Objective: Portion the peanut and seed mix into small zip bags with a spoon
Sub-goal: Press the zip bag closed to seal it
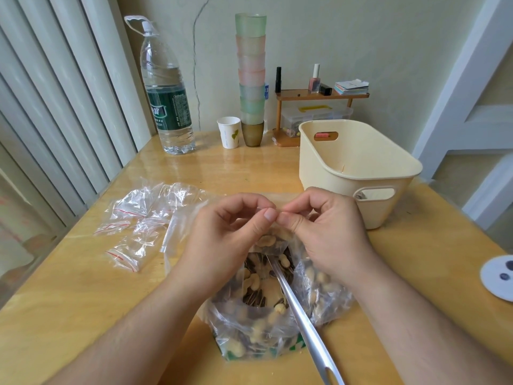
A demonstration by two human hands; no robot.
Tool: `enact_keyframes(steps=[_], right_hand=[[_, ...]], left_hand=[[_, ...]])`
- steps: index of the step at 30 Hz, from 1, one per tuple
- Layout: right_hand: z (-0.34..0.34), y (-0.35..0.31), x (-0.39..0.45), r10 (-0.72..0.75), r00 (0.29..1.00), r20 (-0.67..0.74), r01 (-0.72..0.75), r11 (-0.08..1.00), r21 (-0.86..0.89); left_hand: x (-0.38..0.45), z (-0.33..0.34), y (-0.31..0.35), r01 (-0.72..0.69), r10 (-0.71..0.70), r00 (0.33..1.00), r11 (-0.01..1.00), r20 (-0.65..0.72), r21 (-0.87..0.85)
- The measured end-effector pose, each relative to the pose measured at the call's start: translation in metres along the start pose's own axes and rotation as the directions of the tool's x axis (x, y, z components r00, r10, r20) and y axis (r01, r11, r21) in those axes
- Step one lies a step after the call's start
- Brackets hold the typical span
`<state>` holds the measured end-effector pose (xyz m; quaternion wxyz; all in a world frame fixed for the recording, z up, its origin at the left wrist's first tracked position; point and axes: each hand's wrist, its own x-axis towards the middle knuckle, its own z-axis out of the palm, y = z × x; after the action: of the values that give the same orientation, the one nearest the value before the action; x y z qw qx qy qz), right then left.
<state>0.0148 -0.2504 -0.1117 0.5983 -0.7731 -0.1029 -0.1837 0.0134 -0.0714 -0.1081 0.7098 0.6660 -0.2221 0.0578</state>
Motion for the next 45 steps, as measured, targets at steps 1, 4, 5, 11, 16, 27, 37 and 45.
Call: enact_keyframes(steps=[1, 4, 5, 11, 16, 27, 37, 45], right_hand=[[0.0, 0.0, 0.0, 0.017, 1.0, 0.003, -0.017, 1.0, -0.002], [0.0, -0.002, 0.0, 0.066, 0.998, 0.014, -0.067, 0.997, 0.027], [0.0, -0.003, 0.0, 0.072, 0.997, 0.012, -0.072, 0.997, 0.033], [0.001, -0.002, 0.0, 0.049, 0.999, -0.022, -0.051, 0.996, -0.077], [-0.001, -0.002, 0.001, 0.042, 0.998, -0.042, -0.044, 0.998, -0.053], [-0.002, 0.0, 0.002, 0.094, 0.995, -0.015, -0.094, 0.995, 0.02], [-0.001, -0.007, 0.003, 0.147, 0.987, -0.065, -0.112, 0.921, 0.373], [-0.004, -0.007, 0.002, 0.184, 0.971, 0.155, -0.237, 0.848, 0.474]], left_hand=[[0.0, 0.001, 0.001, 0.003, -0.003, 1.0, 1.0, 0.009, 0.012], [-0.001, 0.004, 0.002, 0.025, -0.025, 1.0, 0.999, -0.015, 0.033], [-0.001, 0.004, 0.001, 0.04, -0.039, 0.999, 0.999, -0.036, 0.029], [0.002, -0.002, -0.007, 0.061, -0.046, 0.986, 0.994, -0.163, 0.087], [0.002, 0.0, -0.007, 0.052, -0.037, 0.983, 0.995, -0.178, 0.08], [0.002, -0.001, -0.004, 0.075, -0.091, 0.981, 0.992, -0.172, -0.099], [0.0, 0.002, -0.003, 0.369, -0.351, 0.921, 0.925, 0.171, -0.087], [0.004, 0.005, -0.004, 0.273, -0.263, 0.961, 0.947, 0.078, -0.169]])
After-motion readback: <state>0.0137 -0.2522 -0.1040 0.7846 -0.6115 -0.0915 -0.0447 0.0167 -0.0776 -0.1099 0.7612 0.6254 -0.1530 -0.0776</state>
